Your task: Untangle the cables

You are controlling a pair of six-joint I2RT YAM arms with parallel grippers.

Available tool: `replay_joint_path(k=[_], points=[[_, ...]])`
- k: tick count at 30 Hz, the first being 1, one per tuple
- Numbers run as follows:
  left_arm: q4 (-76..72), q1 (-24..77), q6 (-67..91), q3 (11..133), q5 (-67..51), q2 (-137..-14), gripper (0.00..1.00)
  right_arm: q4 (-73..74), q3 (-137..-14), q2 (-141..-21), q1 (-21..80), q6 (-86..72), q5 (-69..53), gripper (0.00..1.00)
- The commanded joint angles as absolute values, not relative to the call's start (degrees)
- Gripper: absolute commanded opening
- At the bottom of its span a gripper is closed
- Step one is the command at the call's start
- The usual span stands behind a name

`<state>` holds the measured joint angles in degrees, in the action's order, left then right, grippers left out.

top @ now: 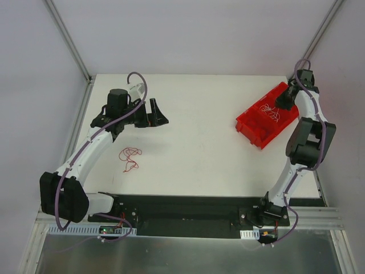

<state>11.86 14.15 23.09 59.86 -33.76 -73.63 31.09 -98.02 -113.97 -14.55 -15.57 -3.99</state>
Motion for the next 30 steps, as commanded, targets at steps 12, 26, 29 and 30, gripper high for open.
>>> replay_joint_path(k=[12, 26, 29, 30], points=[[28.03, 7.21, 28.48, 47.65, -3.19, -56.88, 0.99, 38.5, -97.31, -105.84, -11.16, -6.06, 5.88, 0.59], [31.39, 4.22, 36.91, 39.29, -1.82, -61.95, 0.84, 20.49, -64.08, -77.88, 22.82, -3.87, -5.79, 0.62], [26.38, 4.31, 37.79, 35.52, -7.28, -65.64, 0.78, 18.29, -60.65, -76.38, 29.69, -4.3, -7.73, 0.62], [24.98, 4.39, 37.88, 34.72, -8.43, -66.79, 0.75, 17.67, -59.43, -75.68, 31.36, -4.57, -7.91, 0.63]])
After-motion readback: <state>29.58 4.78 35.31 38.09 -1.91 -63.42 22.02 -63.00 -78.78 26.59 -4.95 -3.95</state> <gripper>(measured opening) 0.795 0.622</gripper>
